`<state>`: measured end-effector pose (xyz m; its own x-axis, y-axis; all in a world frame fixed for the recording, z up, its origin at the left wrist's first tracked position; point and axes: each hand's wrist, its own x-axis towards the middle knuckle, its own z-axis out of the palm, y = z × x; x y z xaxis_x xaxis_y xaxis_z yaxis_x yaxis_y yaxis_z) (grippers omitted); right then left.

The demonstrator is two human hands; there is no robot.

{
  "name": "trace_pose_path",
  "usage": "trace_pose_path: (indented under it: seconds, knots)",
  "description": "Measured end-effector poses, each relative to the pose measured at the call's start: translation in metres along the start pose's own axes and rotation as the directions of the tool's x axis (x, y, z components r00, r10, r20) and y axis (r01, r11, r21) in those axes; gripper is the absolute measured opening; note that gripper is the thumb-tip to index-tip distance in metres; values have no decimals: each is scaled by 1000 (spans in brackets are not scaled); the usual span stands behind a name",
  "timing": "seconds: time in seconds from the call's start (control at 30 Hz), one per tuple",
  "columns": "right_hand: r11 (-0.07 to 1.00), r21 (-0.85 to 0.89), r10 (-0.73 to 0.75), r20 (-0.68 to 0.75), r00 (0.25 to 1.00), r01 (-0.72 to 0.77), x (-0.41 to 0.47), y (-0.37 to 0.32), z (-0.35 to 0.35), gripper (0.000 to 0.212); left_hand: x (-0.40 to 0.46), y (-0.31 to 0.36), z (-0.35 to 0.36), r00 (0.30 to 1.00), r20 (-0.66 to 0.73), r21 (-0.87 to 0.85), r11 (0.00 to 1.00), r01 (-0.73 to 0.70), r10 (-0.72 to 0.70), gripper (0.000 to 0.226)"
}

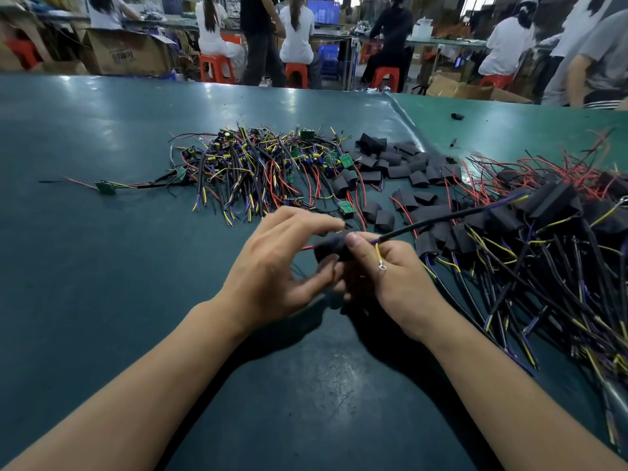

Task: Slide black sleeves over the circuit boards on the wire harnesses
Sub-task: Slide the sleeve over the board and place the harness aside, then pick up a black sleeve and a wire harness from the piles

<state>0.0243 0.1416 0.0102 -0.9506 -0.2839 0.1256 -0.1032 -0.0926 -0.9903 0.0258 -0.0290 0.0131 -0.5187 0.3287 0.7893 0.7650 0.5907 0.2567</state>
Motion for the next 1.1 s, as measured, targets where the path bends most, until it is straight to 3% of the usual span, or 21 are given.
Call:
trace_pose_path:
  seconds: [0.13,0.2,0.3,0.4,0.47,0.63,0.7,0.83,1.1]
  knots:
    - [969,217,-66,-241,968,120,8,-14,-17,29,0,-4,-1,987,-158,66,998,23,-13,25]
    - [883,383,-95,-419,903,270,10,-24,-30,22,-2,-4,1,988,-150,53,998,38,-30,24]
    - [743,538,4,-597,802,398,9,-31,-44,6,-3,-5,5,994,-79,70,994,83,-78,23]
    - [742,573,81,-594,801,349,8,-26,-47,8,-5,-13,7,979,34,141,971,195,-201,25]
    - [813,518,75,-545,835,265,8,-23,-45,15,-7,-20,6,943,96,195,935,295,-318,29]
    - [941,314,52,-504,862,127,9,-14,-35,15,-11,-34,7,807,161,383,790,479,-568,49]
    - [968,236,40,-493,869,89,10,-9,-30,15,-12,-39,9,748,170,434,730,528,-641,44]
    - [992,123,26,-452,892,33,10,-2,-26,14,-12,-46,9,751,63,384,711,589,-657,27]
    - [996,90,21,-447,894,21,12,4,-29,17,-7,-59,-1,670,-73,309,622,720,-739,20]
